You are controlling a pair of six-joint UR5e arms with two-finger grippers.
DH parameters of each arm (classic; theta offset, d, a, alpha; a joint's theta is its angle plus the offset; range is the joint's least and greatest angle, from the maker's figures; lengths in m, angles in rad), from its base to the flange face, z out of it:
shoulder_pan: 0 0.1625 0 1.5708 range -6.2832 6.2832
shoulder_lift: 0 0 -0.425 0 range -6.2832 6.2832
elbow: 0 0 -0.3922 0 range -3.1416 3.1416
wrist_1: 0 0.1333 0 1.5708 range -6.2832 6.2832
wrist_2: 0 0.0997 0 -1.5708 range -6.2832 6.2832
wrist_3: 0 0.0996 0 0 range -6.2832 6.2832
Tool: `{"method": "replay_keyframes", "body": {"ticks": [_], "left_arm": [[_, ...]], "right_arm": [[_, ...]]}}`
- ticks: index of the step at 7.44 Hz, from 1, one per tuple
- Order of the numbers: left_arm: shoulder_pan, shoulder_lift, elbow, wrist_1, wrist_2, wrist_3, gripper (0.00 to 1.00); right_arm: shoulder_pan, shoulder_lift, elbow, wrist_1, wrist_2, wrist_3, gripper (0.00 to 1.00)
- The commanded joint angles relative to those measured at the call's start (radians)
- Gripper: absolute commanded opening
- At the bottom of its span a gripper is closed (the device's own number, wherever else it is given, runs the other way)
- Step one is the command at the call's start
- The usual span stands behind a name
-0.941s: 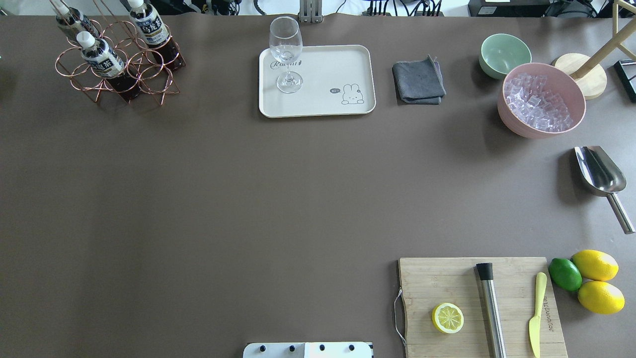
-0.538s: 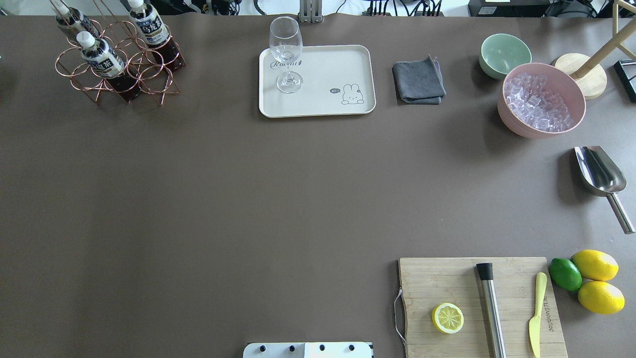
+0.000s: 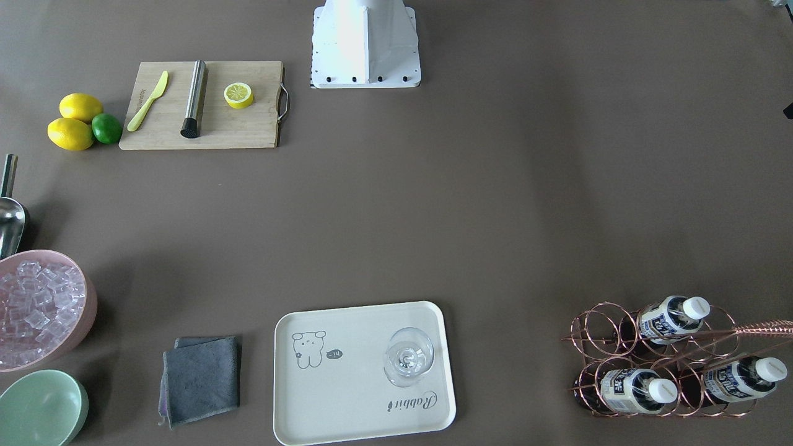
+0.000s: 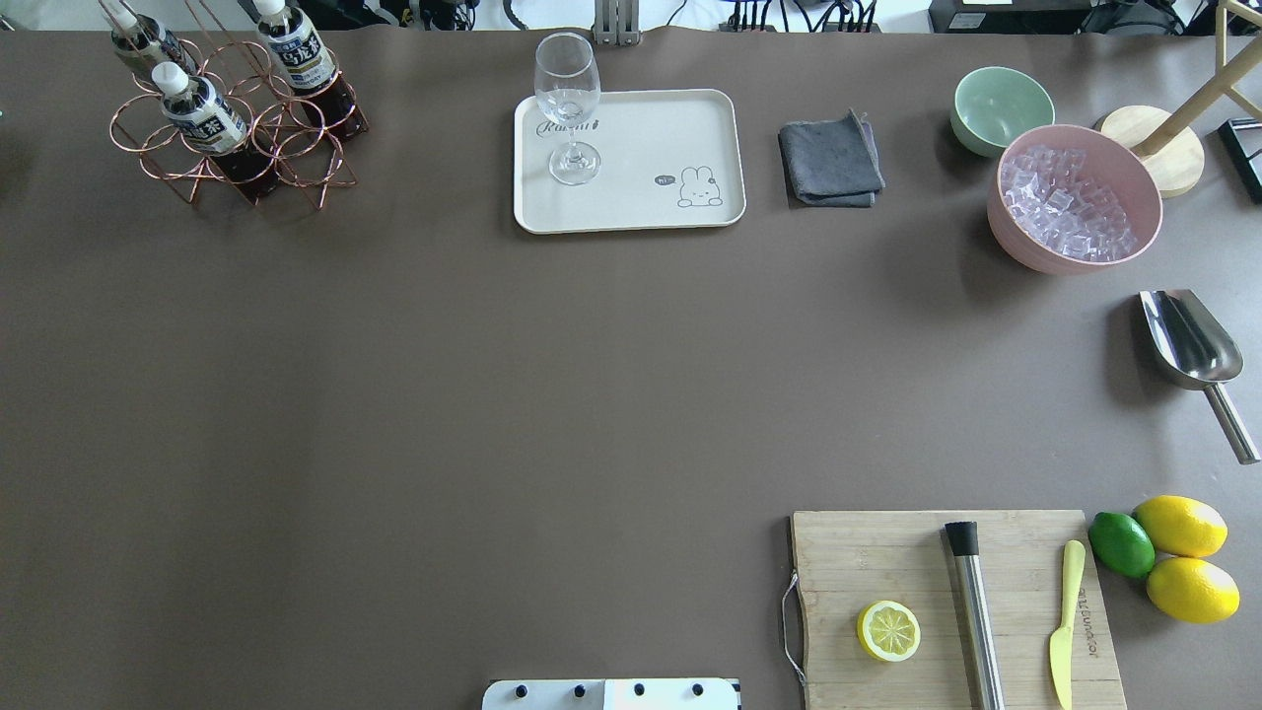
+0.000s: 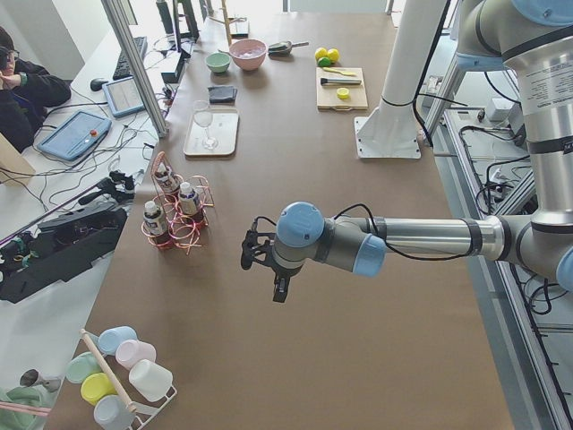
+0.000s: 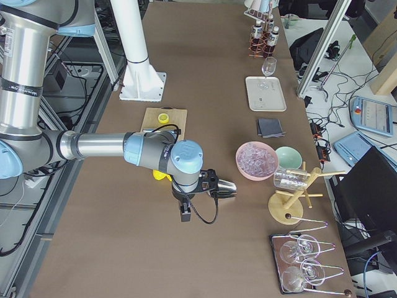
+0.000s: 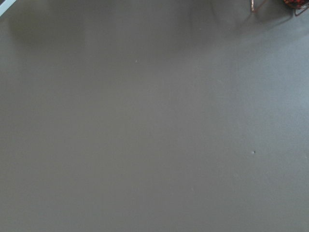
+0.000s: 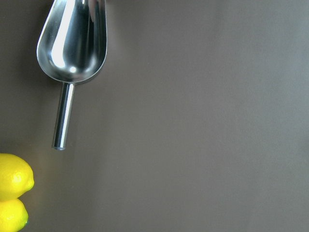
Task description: Take tea from basket to plate
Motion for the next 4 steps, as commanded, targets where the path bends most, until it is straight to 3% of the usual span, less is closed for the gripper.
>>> {"method": "replay_keyframes", "body": {"ticks": [1, 3, 4], "left_arm": [[0.003, -0.022, -0.054, -0.005, 0.068, 0.045, 0.98], [0.009, -0.085, -0.042, -0.006, 0.058, 0.118, 0.98], [0.011, -0.185, -0.015, 0.004, 0.059, 0.12, 0.98]], "right_arm": [[0.0, 0.0, 0.0, 0.0, 0.0, 0.0, 1.0], [0.0, 0.0, 0.0, 0.0, 0.0, 0.0, 1.0], [0.0, 0.0, 0.0, 0.0, 0.0, -0.002, 1.0]]}}
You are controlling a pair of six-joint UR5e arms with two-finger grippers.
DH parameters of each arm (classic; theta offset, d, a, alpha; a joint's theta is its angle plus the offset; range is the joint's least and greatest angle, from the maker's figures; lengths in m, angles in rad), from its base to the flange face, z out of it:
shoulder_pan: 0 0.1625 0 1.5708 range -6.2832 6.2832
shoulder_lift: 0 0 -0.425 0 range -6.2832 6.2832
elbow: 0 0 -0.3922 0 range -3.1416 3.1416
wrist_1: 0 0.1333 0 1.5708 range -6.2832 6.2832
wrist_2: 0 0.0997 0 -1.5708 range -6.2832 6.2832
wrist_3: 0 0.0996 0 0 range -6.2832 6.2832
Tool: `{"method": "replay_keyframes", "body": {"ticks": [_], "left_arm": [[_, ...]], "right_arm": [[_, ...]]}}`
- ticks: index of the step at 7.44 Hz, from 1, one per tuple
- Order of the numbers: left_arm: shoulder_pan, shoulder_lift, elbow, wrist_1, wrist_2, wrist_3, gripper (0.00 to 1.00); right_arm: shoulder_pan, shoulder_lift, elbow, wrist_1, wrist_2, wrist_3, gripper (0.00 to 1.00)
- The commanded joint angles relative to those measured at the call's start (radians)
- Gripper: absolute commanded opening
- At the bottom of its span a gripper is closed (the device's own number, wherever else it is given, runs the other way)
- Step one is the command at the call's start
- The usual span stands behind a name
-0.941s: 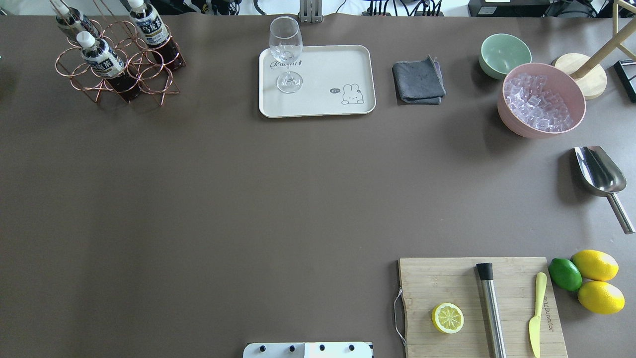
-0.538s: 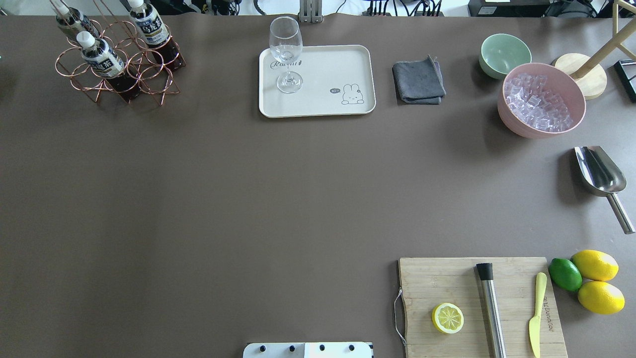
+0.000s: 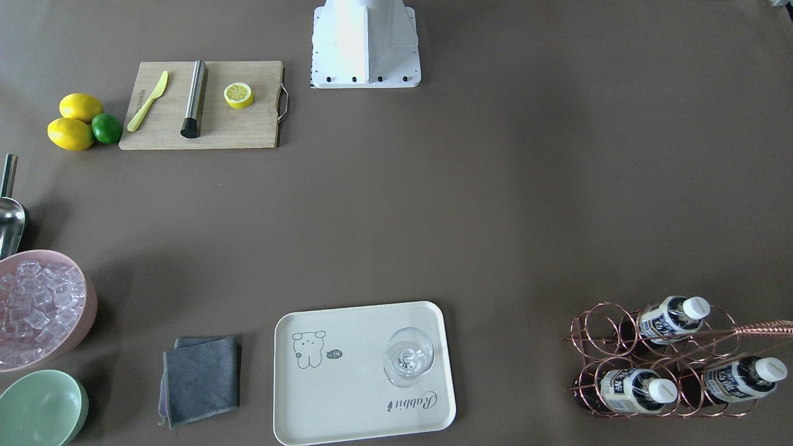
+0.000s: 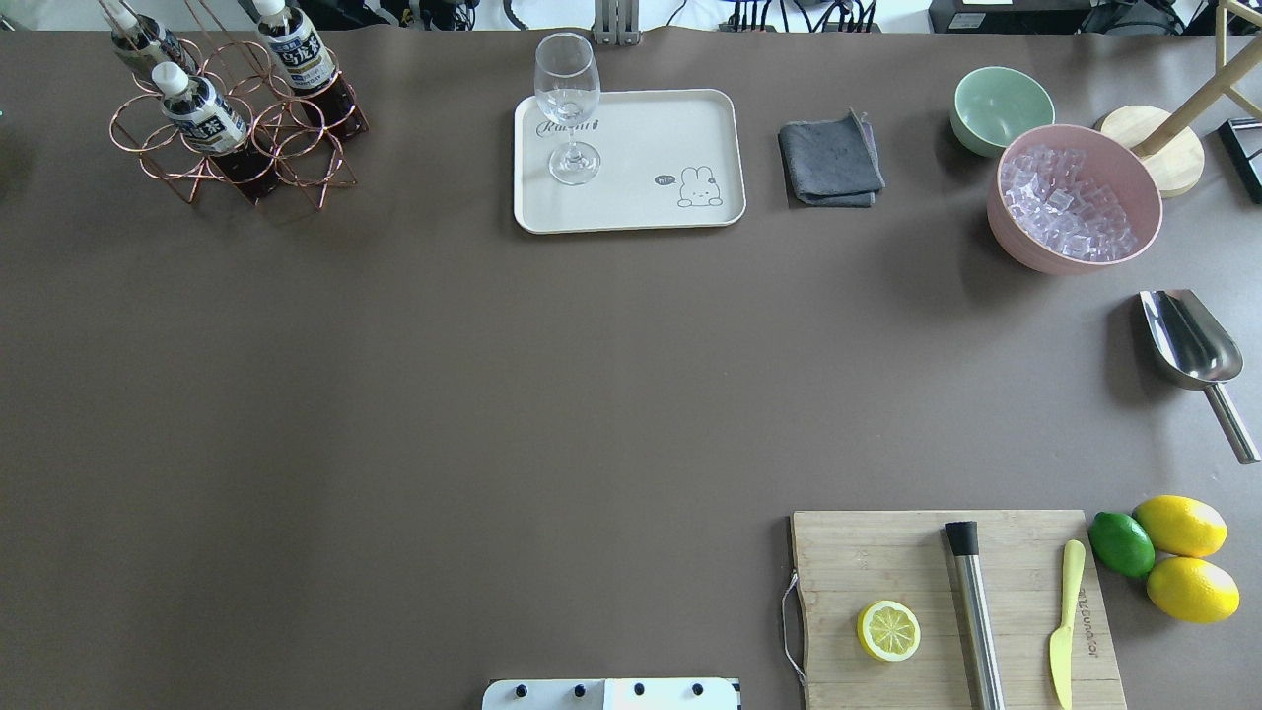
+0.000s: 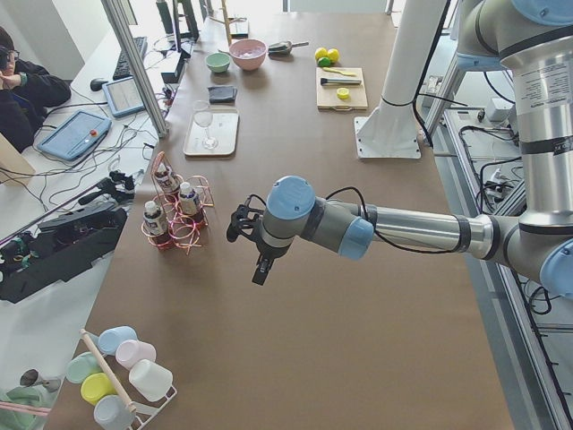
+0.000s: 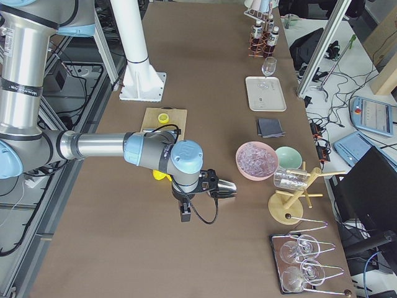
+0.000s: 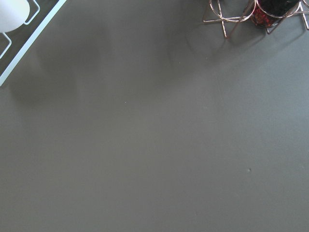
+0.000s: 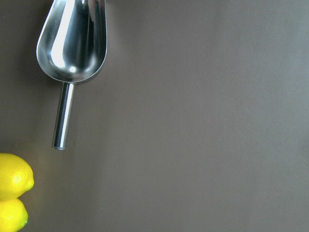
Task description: Take tea from basket to plate
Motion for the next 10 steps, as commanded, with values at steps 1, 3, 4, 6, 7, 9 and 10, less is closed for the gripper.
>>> {"method": "replay_keyframes", "body": {"ticks": [1, 3, 4, 6, 7, 9, 10], "left_arm": [[0.023, -0.18, 0.052, 0.009, 0.008, 0.029, 0.98], [0.078, -0.288, 0.061, 0.002, 0.097, 0.058, 0.98], [0.139, -0.347, 0.074, 0.017, 0.151, 0.061, 0.98], [0.161, -0.461, 0.121, 0.031, 0.156, 0.099, 0.98], [0.162, -0.551, 0.139, 0.105, 0.153, 0.239, 0.97], [0.15, -0.679, 0.231, 0.186, 0.199, 0.601, 0.97], [0.15, -0.714, 0.28, 0.175, 0.202, 0.695, 0.97]], "right_arm": [[0.0, 0.0, 0.001, 0.0, 0.0, -0.001, 1.0], [0.0, 0.0, -0.001, 0.0, 0.0, -0.001, 1.0], [-0.002, 0.002, -0.001, 0.0, 0.0, -0.001, 1.0], [-0.002, 0.006, -0.002, 0.0, 0.0, -0.001, 1.0], [0.0, 0.008, -0.004, 0.0, 0.0, -0.001, 1.0], [0.0, 0.008, -0.004, 0.0, 0.0, -0.003, 1.0], [-0.002, 0.008, -0.004, 0.0, 0.0, -0.003, 1.0]]}}
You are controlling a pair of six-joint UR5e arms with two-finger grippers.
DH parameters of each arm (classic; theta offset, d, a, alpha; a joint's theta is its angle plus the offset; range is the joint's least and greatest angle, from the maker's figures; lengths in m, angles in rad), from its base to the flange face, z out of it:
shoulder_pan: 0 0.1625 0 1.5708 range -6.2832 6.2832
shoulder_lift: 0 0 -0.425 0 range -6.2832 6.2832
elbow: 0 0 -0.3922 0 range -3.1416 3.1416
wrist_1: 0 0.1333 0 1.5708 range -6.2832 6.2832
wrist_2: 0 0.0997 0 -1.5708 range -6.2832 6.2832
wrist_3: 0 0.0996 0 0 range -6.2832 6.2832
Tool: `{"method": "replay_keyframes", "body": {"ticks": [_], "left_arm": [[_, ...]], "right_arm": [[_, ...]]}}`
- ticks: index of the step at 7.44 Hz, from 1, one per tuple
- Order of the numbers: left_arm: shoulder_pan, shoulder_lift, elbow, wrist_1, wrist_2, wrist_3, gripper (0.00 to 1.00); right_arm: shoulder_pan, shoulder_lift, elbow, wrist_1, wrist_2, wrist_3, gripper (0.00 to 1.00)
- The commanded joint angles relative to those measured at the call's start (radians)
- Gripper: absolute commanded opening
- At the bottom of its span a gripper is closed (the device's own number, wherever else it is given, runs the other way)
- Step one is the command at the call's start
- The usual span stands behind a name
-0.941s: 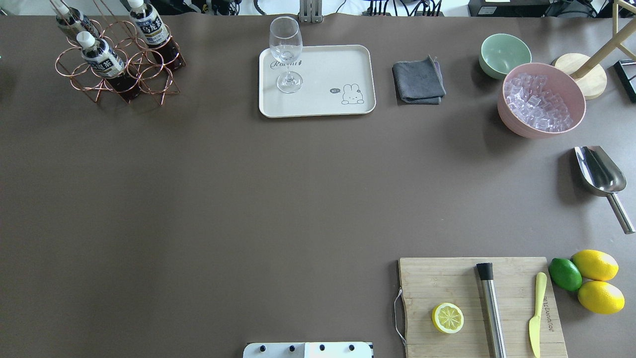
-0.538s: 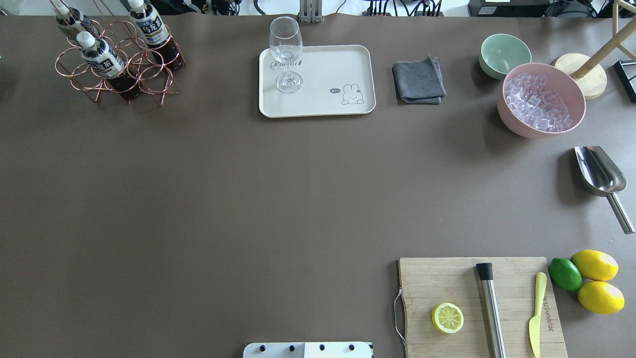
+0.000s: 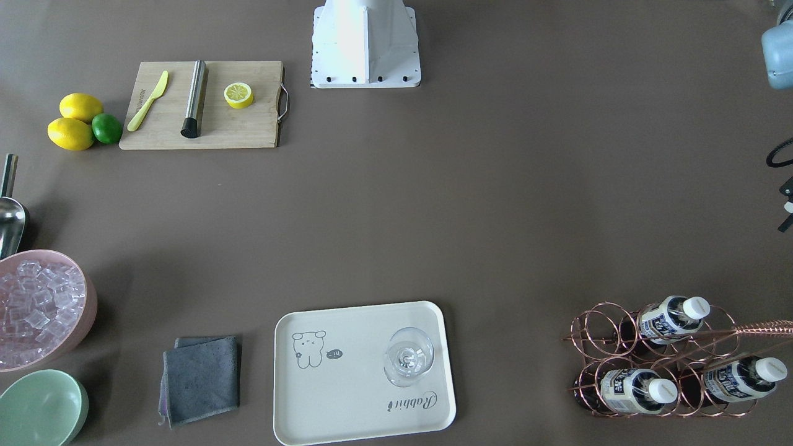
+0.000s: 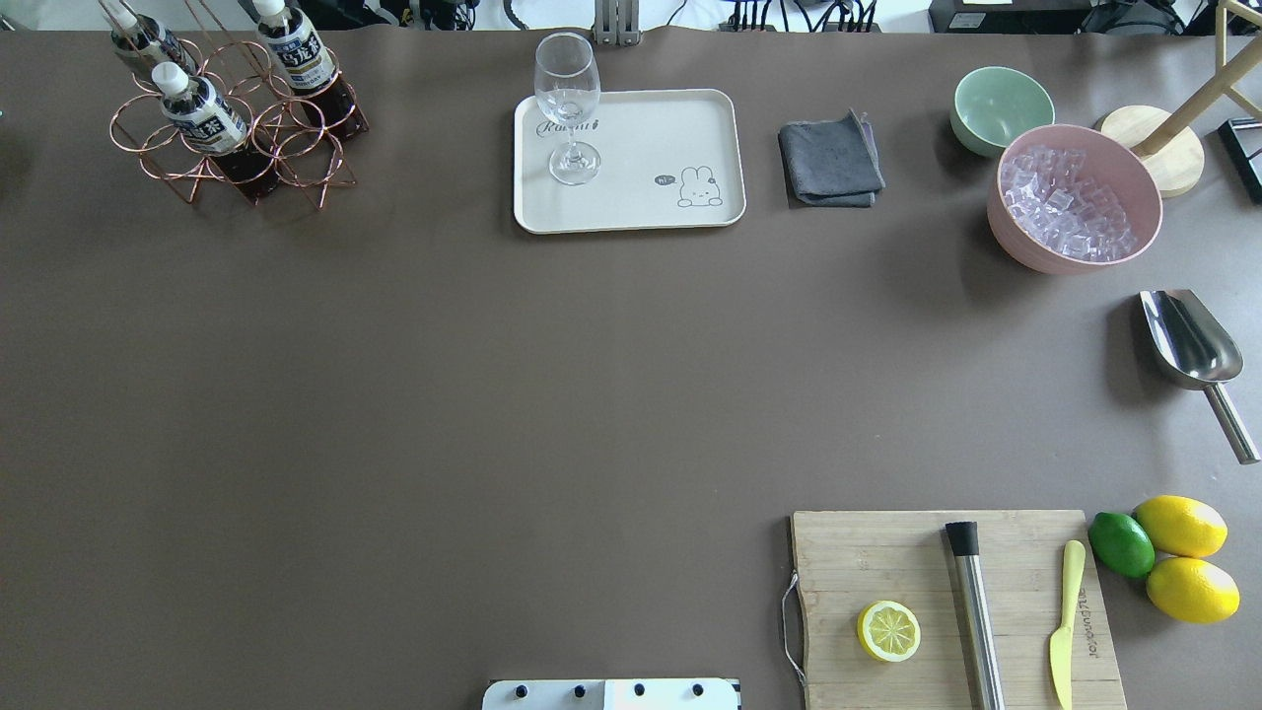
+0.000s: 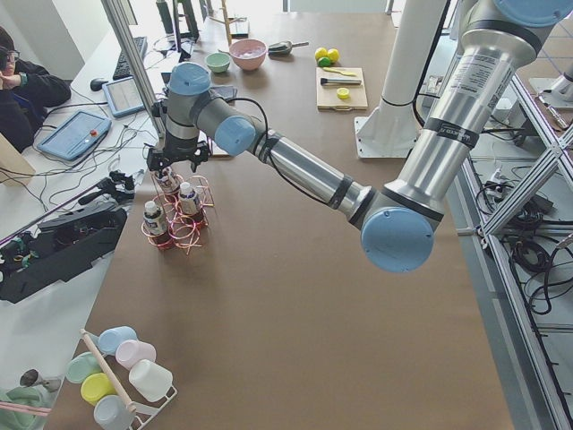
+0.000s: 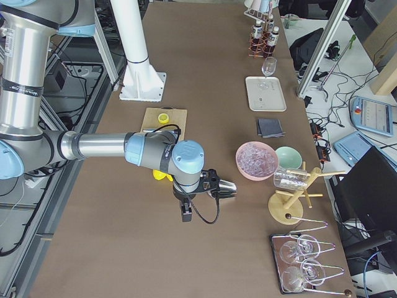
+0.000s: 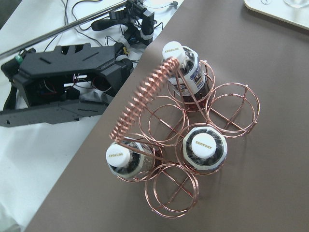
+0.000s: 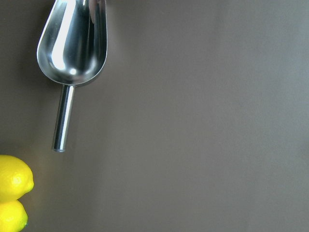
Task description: Take tea from basket to plate
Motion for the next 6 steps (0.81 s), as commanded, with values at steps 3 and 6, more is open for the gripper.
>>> {"method": "replay_keyframes", "body": {"ticks": [3, 6], "left_arm": [[0.006, -0.242, 0.259, 0.018, 0.018, 0.344, 0.97], [0.053, -0.272, 0.336, 0.009, 0.018, 0.344, 0.97]], "right_arm": [[-0.001, 0.001, -0.002, 0.0, 0.0, 0.0, 1.0], [0.0, -0.001, 0.001, 0.0, 0.0, -0.005, 1.0]]}}
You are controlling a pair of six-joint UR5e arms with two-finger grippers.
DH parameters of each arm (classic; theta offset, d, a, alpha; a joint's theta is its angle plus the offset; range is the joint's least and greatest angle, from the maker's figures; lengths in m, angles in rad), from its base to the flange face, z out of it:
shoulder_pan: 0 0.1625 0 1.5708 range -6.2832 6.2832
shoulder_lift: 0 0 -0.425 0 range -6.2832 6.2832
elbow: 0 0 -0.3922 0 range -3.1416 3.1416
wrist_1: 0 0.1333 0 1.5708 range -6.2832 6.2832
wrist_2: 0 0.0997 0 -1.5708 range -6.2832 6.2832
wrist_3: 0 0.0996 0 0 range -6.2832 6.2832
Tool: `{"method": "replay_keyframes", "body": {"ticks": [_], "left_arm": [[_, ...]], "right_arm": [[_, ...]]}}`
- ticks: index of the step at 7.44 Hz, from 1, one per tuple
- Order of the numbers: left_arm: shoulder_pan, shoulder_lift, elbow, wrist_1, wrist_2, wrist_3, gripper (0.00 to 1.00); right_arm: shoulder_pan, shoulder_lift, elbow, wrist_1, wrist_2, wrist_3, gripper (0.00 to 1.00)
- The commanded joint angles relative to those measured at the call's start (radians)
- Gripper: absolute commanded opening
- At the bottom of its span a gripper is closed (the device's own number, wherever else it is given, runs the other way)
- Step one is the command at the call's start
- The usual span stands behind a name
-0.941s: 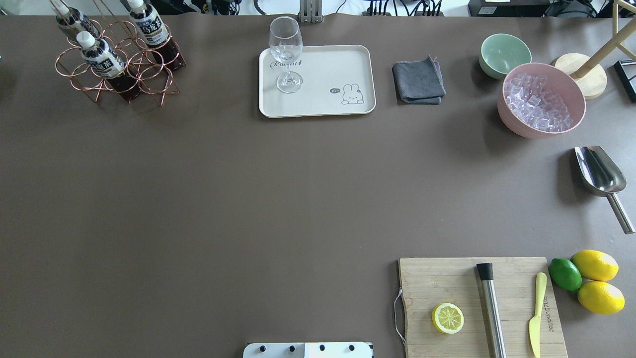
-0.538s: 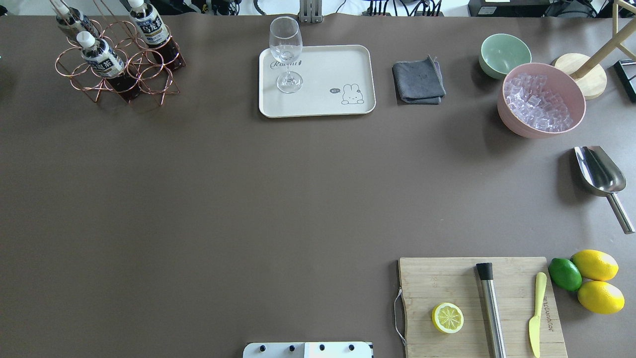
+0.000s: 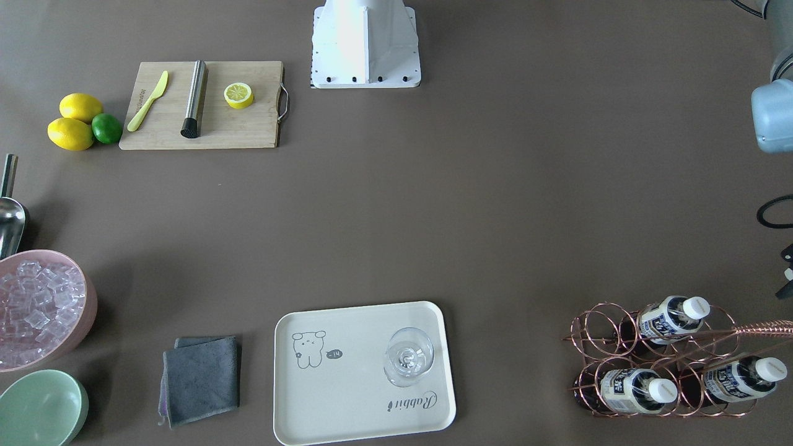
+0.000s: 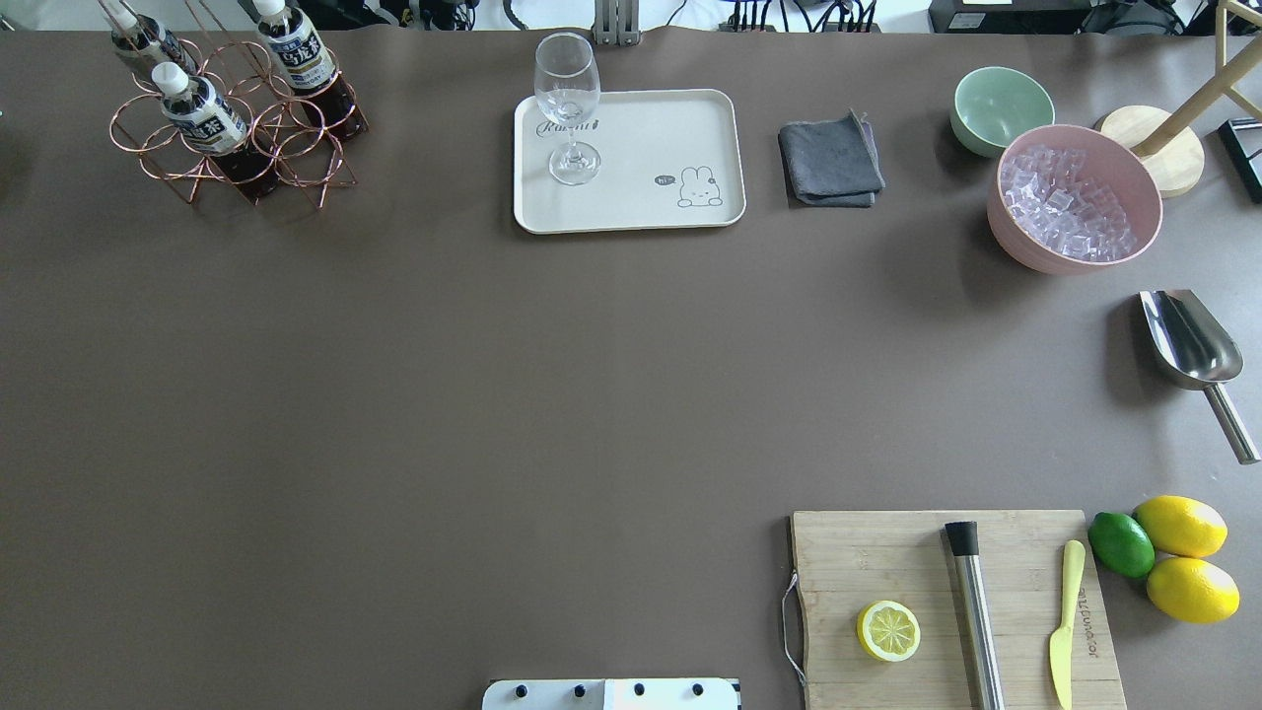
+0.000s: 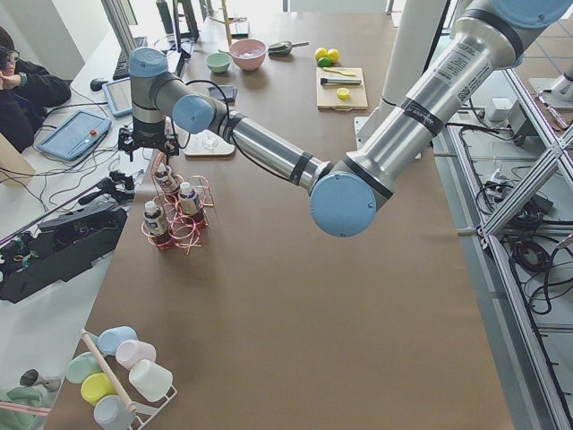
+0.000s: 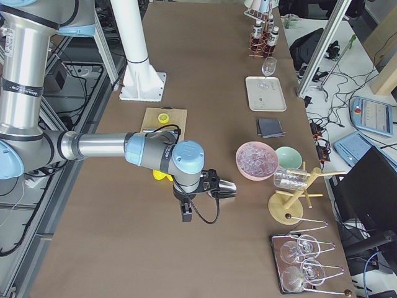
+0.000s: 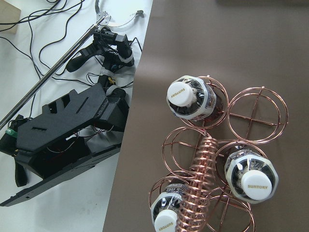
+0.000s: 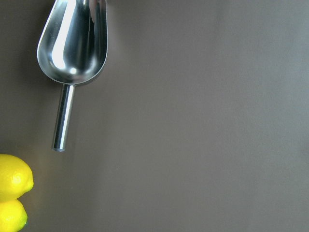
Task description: Take tea from basket to plate
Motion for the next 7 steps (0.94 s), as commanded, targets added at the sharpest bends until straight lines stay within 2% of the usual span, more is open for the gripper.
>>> {"method": "replay_keyframes", "body": {"ticks": [1, 3, 4, 5, 7], "left_arm": [[0.028, -0.028, 0.061, -0.007, -0.01, 0.004, 0.97], [0.029, -0.037, 0.073, -0.008, -0.01, 0.004, 0.96], [0.028, -0.039, 0.073, -0.008, -0.014, 0.003, 0.77], [0.028, -0.039, 0.068, -0.013, -0.024, 0.002, 0.64], [0.029, -0.039, 0.073, -0.024, -0.022, -0.002, 0.11]], "right_arm": [[-0.001, -0.001, 0.002, 0.001, 0.0, -0.001, 1.0], [-0.001, -0.006, 0.001, 0.024, -0.002, -0.001, 1.0], [0.001, -0.009, -0.007, 0.046, 0.0, -0.001, 1.0], [0.001, -0.007, -0.008, 0.046, 0.0, -0.001, 1.0], [0.001, -0.003, -0.015, 0.044, 0.002, -0.015, 1.0]]}}
